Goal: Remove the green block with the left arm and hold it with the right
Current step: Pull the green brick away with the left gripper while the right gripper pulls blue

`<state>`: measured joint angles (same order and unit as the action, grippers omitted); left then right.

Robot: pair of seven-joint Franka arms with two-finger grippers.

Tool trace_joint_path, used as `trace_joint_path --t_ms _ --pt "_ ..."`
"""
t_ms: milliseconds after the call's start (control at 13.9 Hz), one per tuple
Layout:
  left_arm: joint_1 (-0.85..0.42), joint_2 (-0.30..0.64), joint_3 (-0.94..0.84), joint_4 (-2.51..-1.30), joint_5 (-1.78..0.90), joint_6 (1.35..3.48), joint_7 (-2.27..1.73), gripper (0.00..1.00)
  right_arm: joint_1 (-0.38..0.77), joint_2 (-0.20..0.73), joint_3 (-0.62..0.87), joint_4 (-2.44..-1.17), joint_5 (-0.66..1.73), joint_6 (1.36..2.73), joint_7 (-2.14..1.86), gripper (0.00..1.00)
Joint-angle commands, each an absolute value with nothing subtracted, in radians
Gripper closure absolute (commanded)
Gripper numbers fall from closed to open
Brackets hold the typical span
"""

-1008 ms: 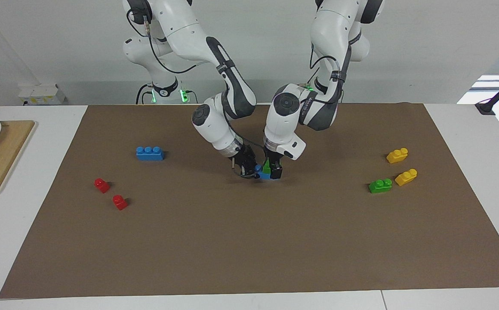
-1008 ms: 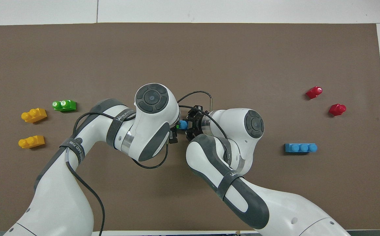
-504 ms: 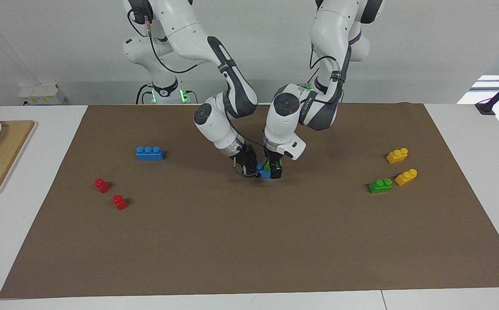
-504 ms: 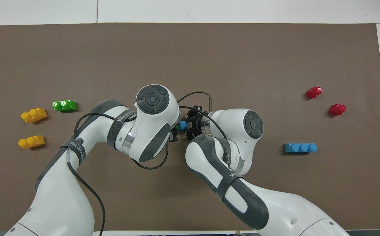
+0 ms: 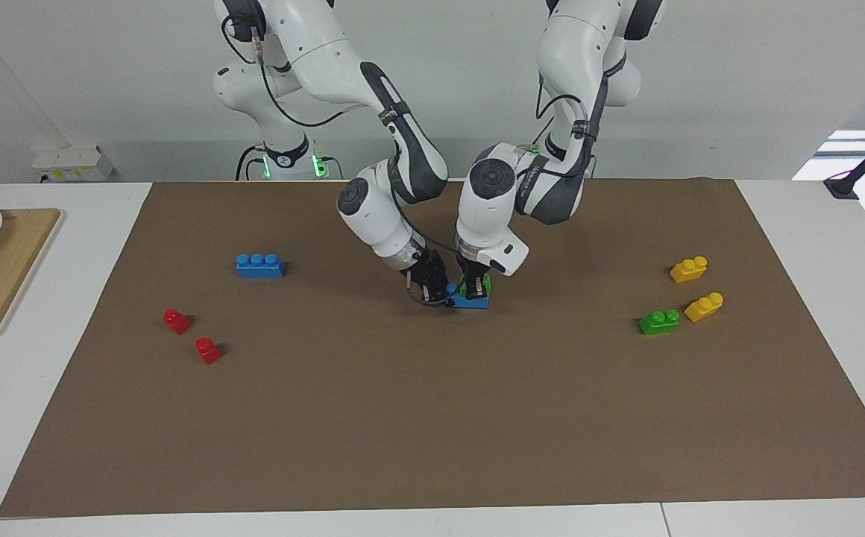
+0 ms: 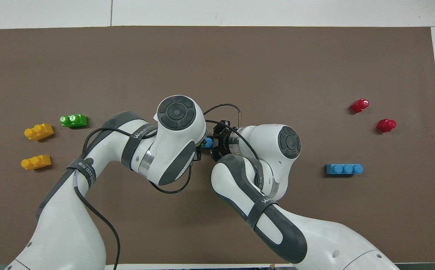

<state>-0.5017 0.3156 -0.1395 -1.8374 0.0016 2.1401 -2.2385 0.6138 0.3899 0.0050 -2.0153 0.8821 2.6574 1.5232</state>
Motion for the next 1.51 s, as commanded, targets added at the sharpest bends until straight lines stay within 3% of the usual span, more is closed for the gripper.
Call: trace_joint_path --t_ms 0,216,648,1008,1225,1441 --pt "-0.466 0.229 -0.132 -1.839 0.012 2.076 -2.211 1.00 0.620 0.393 0.003 -2.028 0.902 2.691 1.528 1.00" --pt "-0.440 0.180 -0.133 -1.850 0.011 2.024 -2.148 1.00 0.618 0.390 0.003 -2.019 0.902 2.683 1.529 1.00" --pt "-0.335 0.014 -0.132 -1.908 -0.002 1.761 -1.633 1.00 0.574 0.305 -0.003 -2.010 0.887 2.628 1.513 1.00" --pt "-0.143 -0.149 -0.130 -2.051 -0.041 1.753 -1.175 1.00 0.343 0.192 -0.006 -2.006 0.792 2.316 1.399 1.00" --pt "-0.027 -0.179 -0.129 -2.121 -0.057 1.793 -0.799 1.00 0.191 0.167 -0.006 -2.006 0.753 2.156 1.292 1.00" --pt "0.050 -0.176 -0.126 -2.125 -0.060 1.790 -0.434 1.00 0.088 0.164 -0.006 -2.006 0.723 2.079 1.255 1.00"
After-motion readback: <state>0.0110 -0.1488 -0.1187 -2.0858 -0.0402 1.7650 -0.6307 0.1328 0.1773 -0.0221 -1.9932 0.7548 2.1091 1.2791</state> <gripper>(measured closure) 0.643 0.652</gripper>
